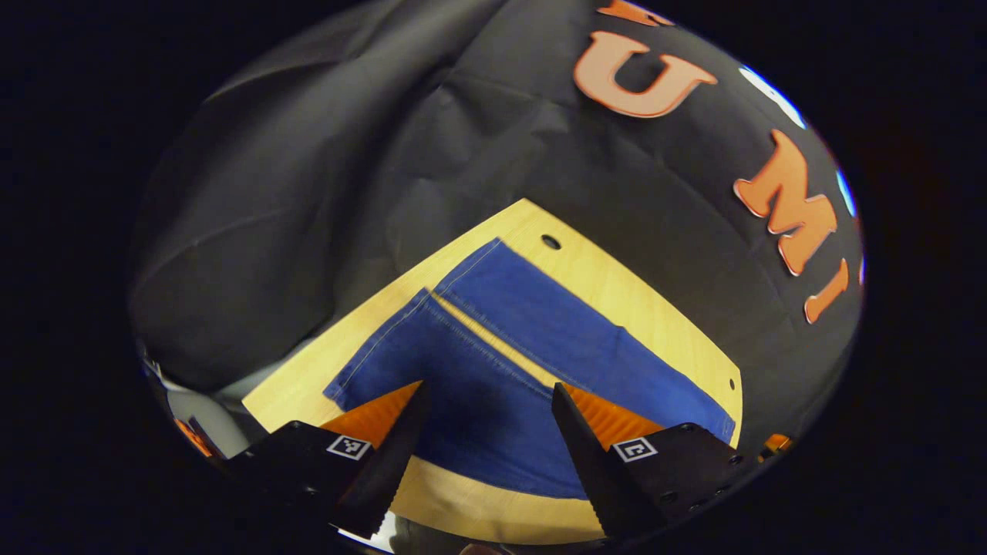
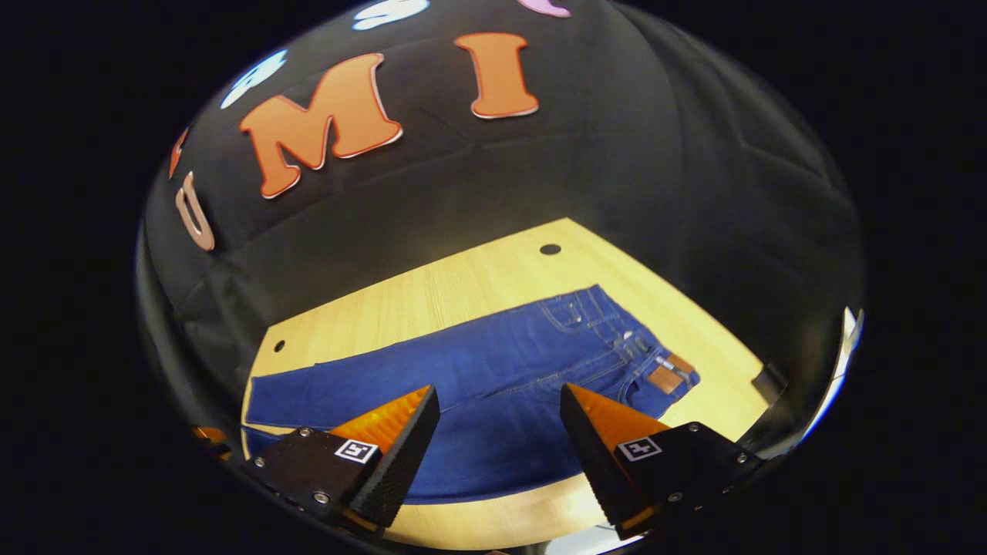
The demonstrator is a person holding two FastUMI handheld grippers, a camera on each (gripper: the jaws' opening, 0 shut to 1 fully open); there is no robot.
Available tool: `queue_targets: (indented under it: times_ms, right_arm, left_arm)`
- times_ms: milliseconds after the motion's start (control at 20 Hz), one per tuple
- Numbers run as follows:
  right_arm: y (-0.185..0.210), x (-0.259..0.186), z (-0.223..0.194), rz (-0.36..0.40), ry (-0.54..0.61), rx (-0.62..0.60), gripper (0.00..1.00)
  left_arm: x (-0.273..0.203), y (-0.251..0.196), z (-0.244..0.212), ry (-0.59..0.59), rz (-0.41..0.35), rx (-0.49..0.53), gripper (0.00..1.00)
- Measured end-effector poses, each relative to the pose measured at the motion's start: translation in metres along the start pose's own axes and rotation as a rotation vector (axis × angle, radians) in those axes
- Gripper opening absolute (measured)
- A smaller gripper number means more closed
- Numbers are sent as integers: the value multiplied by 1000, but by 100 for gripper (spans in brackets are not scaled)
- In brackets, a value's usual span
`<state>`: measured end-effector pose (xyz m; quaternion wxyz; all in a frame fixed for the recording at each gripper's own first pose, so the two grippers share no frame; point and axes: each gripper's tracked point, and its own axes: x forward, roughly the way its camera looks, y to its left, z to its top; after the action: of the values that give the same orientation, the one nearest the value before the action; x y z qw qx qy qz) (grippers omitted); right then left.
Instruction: Grasp the waist and the cuffs of the jeans and fold them to make the two legs overlap; first hold the waist and fold one-third of the jeans toward the cuffs, then hold the cuffs and fold the remaining one-third in the same direction to finish folding.
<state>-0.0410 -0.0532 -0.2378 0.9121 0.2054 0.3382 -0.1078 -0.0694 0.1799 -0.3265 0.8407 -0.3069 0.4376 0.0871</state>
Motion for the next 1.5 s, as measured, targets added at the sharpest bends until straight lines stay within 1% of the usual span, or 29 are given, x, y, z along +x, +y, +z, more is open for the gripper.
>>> queue_targets:
  times_ms: [100, 200, 350, 400, 450, 550, 700, 800, 900, 950, 1000, 1100, 1150, 1200, 1300, 1400, 1500]
  right_arm:
    - [-19, 10, -9, 0, 57, 81, 97]
    - [-36, 19, -10, 2, 82, 158, 98]
    - [-56, 32, -10, -2, 117, 225, 98]
    - [-62, 37, -11, -3, 131, 243, 98]
    - [-67, 42, -12, -1, 144, 264, 98]
    - [-75, 49, -14, 3, 168, 317, 97]
    - [-86, 57, -26, 9, 226, 408, 98]
    - [-93, 60, -33, 11, 252, 459, 98]
    - [-103, 63, -39, 4, 260, 493, 98]
    - [-109, 64, -42, -2, 269, 513, 98]
    - [-111, 63, -46, 7, 279, 537, 98]
    - [-121, 60, -53, 13, 289, 593, 98]
    - [-129, 61, -57, -6, 291, 625, 98]
    - [-135, 61, -58, -9, 286, 656, 98]
    - [-145, 62, -65, -21, 290, 699, 98]
    - [-157, 61, -76, -51, 309, 735, 98]
    - [-165, 63, -79, -59, 290, 762, 98]
  left_arm:
    - [4, 13, -8, 34, 27, -81, 98]
    - [11, 27, -17, 75, 44, -158, 98]
    - [17, 40, -27, 121, 36, -275, 98]
    - [20, 47, -31, 138, 39, -316, 96]
    - [21, 53, -35, 149, 43, -357, 98]
    - [26, 63, -42, 167, 56, -427, 98]
    - [28, 80, -44, 173, 70, -507, 98]
    - [31, 87, -45, 171, 53, -544, 98]
    - [34, 94, -51, 177, 55, -558, 98]
    - [32, 94, -48, 166, 40, -567, 97]
    - [33, 94, -48, 149, 23, -584, 96]
    - [33, 98, -46, 124, 3, -630, 96]
    - [34, 101, -43, 114, -2, -653, 94]
    - [34, 101, -43, 108, -6, -664, 94]
    - [33, 102, -42, 104, -6, -667, 94]
    - [34, 101, -44, 108, 2, -664, 94]
    - [35, 100, -41, 104, 4, -663, 94]
